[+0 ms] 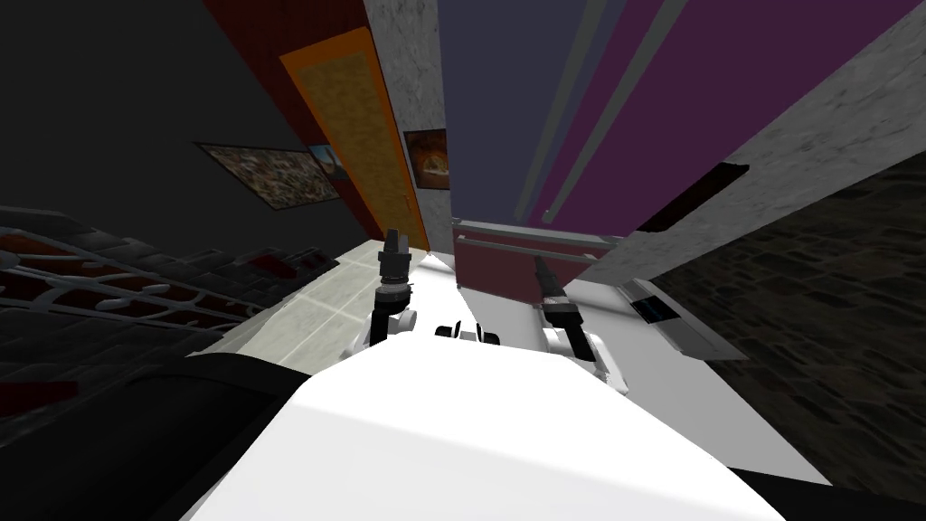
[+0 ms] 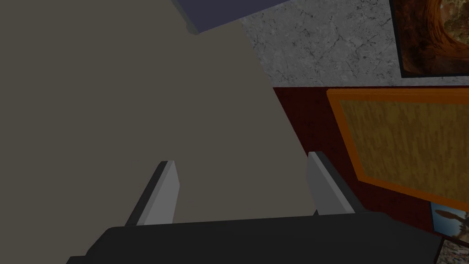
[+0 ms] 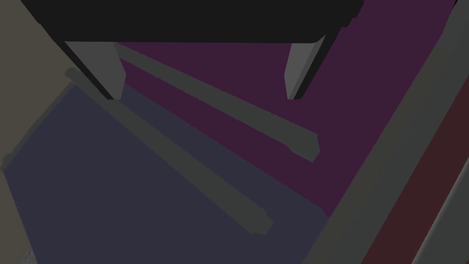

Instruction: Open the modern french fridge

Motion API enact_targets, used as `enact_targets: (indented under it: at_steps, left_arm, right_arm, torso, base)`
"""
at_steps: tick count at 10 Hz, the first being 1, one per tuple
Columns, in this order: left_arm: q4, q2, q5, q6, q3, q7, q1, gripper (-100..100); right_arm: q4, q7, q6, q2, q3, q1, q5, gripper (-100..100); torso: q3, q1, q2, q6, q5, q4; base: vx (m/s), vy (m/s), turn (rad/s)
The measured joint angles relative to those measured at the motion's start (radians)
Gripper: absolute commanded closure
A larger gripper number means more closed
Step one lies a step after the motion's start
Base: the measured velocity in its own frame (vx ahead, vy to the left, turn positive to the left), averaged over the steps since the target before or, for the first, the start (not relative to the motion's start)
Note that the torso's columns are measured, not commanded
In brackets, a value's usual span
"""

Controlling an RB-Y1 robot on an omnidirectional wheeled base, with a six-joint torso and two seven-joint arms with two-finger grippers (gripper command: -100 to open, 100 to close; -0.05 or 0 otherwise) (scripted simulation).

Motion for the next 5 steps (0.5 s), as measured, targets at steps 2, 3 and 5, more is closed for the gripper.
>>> enact_targets:
  at_steps: [2,3,5]
  left_arm:
    - [0.000,0.000,0.000,0.000,0.000,0.000,0.000,0]
    - [0.000,0.000,0.000,0.000,0.000,0.000,0.000,0]
    - [0.000,0.000,0.000,0.000,0.000,0.000,0.000,0]
  right_arm:
    - [0.025,0.050,0.046,-0.041,-0.002,-0.032,0.017,-100]
    - [0.031,0.077,0.070,-0.061,-0.002,-0.042,0.027,-100]
    - [0.061,0.130,0.124,-0.108,-0.005,-0.084,0.045,-100]
  torso:
    - [0.000,0.001,0.000,0.000,0.000,0.000]
    - [0.000,0.000,0.000,0.000,0.000,0.000]
    - [0.000,0.000,0.000,0.000,0.000,0.000]
  base:
    - [0.034,0.049,0.101]
    - [0.039,0.047,0.095]
    - [0.039,0.050,0.110]
